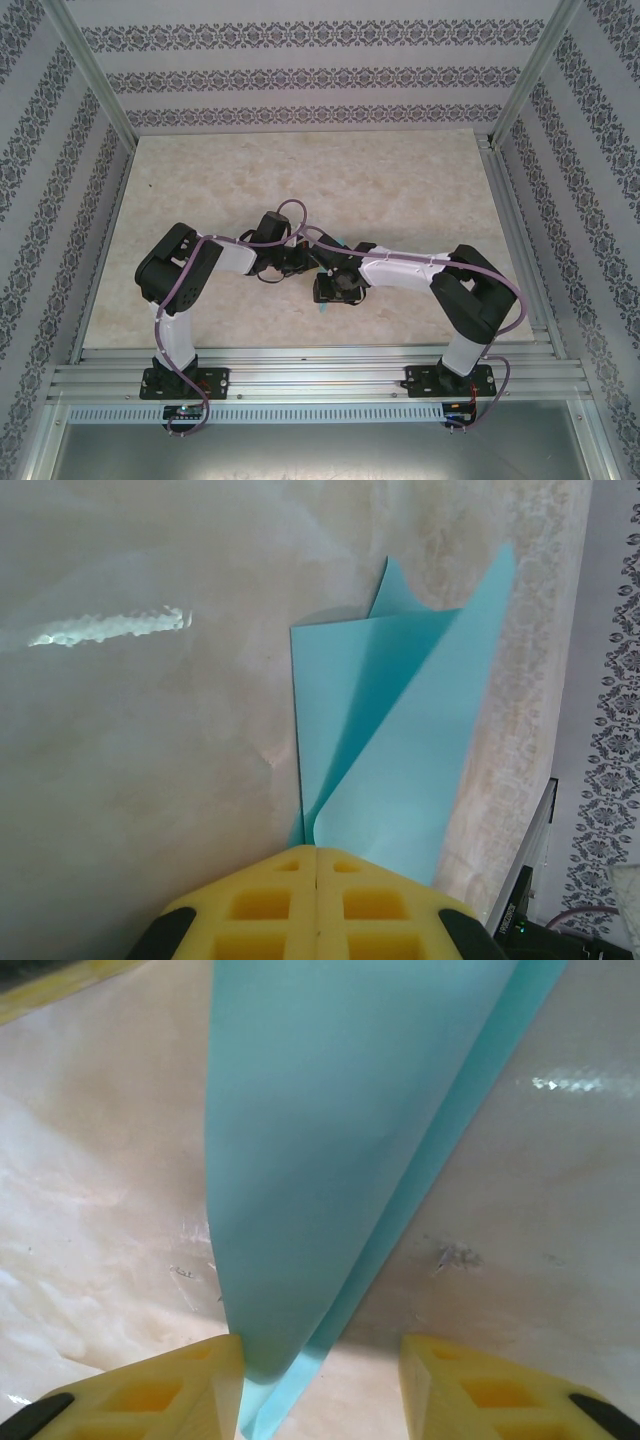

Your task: Fold a paper plane with a square sheet of paper (fold left side to right side)

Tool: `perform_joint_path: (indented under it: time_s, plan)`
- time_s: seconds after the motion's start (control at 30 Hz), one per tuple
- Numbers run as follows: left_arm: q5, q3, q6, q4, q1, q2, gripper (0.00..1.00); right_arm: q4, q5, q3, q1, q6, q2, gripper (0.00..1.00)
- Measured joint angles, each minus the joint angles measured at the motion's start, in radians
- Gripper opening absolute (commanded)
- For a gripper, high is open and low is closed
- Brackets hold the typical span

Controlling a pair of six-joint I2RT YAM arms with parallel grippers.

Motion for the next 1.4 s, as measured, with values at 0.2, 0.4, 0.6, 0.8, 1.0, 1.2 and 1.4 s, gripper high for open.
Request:
perform_joint_path:
  time_s: [0.2, 0.4, 0.6, 0.8, 1.0, 1.2, 1.4]
  plan:
    - [0.000, 0.000, 0.010, 0.000, 0.000, 0.000, 0.00, 0.002, -0.007, 0.000, 0.000, 0.000, 0.003, 0.34]
    - [0.003, 0.003, 0.012, -0.004, 0.000, 0.002, 0.00, 0.002, -0.008, 0.000, -0.001, -0.003, 0.003, 0.26]
    - [0.003, 0.012, 0.016, -0.022, -0.001, 0.004, 0.00, 0.011, -0.027, -0.023, -0.021, -0.011, -0.034, 0.34]
    - [0.001, 0.027, 0.019, -0.045, -0.005, 0.009, 0.00, 0.086, -0.089, -0.074, -0.060, -0.027, -0.135, 0.28]
    - [0.000, 0.028, 0.019, -0.049, -0.005, 0.009, 0.00, 0.276, -0.188, -0.134, -0.060, 0.002, -0.138, 0.27]
    - [0.000, 0.031, 0.019, -0.053, -0.005, 0.009, 0.00, 0.361, -0.230, -0.136, -0.060, 0.013, -0.087, 0.27]
    - [0.000, 0.032, 0.019, -0.056, -0.005, 0.010, 0.00, 0.338, -0.229, -0.136, -0.060, 0.013, -0.056, 0.27]
